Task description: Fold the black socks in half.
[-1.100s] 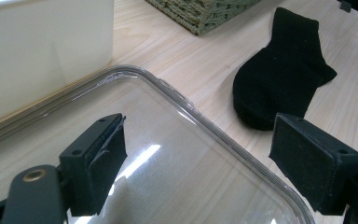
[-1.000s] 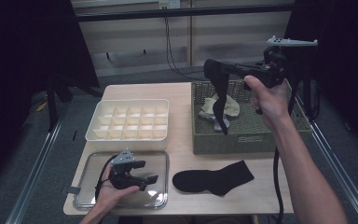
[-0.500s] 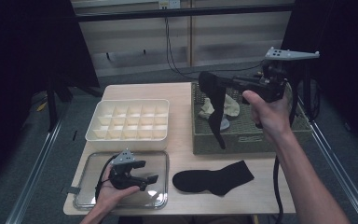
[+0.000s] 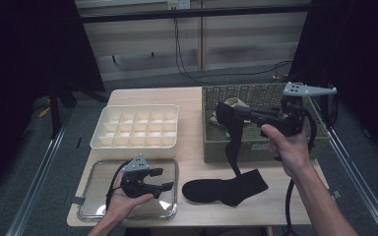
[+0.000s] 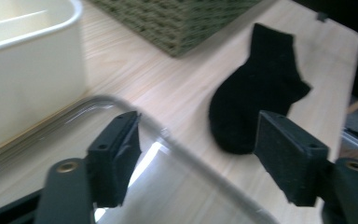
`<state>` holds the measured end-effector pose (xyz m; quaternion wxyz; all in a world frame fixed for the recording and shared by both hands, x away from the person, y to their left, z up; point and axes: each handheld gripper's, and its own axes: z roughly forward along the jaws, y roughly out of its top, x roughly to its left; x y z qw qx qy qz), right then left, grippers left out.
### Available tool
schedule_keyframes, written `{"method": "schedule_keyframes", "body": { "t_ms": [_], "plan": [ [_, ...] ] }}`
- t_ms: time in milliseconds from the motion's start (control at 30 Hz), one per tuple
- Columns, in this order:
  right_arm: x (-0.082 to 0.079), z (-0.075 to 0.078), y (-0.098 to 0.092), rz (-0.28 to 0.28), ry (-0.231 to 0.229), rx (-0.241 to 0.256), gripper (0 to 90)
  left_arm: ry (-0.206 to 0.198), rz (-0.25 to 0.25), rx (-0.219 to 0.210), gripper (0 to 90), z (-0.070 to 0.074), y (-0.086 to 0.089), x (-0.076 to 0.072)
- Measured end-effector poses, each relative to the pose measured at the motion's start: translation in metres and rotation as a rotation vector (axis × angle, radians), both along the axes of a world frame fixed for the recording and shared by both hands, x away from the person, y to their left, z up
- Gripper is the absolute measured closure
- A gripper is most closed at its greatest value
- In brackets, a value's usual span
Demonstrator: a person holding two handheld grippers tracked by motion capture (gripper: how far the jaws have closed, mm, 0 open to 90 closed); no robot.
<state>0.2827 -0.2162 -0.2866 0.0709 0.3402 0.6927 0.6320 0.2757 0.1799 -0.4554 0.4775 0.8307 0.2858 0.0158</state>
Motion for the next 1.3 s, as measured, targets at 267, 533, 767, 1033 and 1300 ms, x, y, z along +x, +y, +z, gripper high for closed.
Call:
{"method": "schedule_keyframes", "body": {
  "t_ms": [267,533,767,1033,1300],
  "plan": [
    [-0.010,-0.027,-0.013,-0.021,0.046,-0.010,87.9,-0.007,-0.070,-0.003,49.4,0.001,-0.022,0.000],
    [-0.014,-0.070,-0.020,-0.035,0.117,-0.017,87.9,0.033,-0.155,0.033,57.2,-0.011,-0.041,-0.010],
    [-0.017,-0.087,-0.014,-0.025,0.132,0.002,87.9,0.059,-0.180,0.070,65.4,-0.022,-0.044,-0.009],
    [-0.017,-0.122,0.020,0.023,0.178,-0.006,87.8,0.065,-0.162,0.064,63.6,-0.024,-0.047,-0.008],
    [-0.014,-0.152,0.056,0.079,0.234,-0.033,87.7,0.054,-0.156,0.010,61.2,-0.015,-0.052,-0.002]
  ]
}}
